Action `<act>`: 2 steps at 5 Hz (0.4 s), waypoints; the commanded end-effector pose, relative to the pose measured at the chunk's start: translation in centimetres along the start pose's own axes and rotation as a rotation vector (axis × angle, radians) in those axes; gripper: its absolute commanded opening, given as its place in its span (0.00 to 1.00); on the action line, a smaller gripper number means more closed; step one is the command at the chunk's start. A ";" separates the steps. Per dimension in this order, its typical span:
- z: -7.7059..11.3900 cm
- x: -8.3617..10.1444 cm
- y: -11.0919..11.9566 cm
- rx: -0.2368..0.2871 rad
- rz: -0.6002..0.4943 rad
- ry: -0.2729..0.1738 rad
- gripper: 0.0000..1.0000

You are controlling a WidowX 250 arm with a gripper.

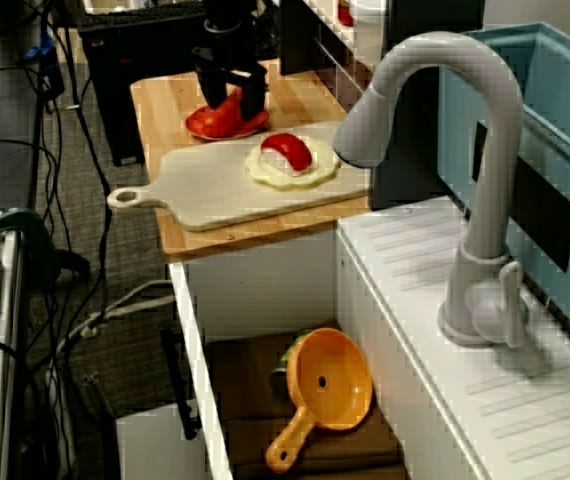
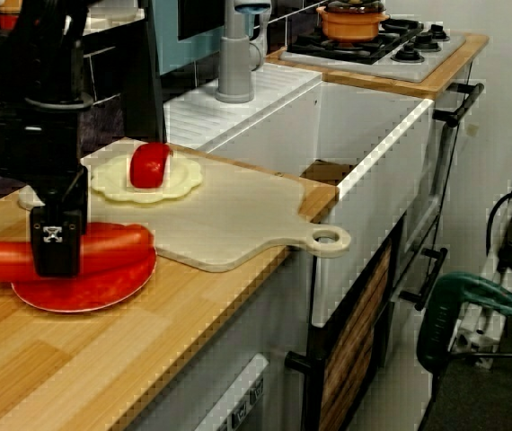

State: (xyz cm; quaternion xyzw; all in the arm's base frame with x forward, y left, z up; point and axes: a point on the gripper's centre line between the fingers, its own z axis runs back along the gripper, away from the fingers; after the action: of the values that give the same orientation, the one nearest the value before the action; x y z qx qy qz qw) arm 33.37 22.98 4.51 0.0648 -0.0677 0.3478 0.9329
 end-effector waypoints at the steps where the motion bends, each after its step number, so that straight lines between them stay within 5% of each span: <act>1: 0.0 0.0 0.0 0.000 0.000 0.000 1.00; 2: 0.5 0.0 -0.1 -0.012 -0.008 0.029 1.00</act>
State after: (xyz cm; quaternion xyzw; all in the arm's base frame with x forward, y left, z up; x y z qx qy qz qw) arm 32.77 22.26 3.31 0.0478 -0.0314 0.3448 0.9369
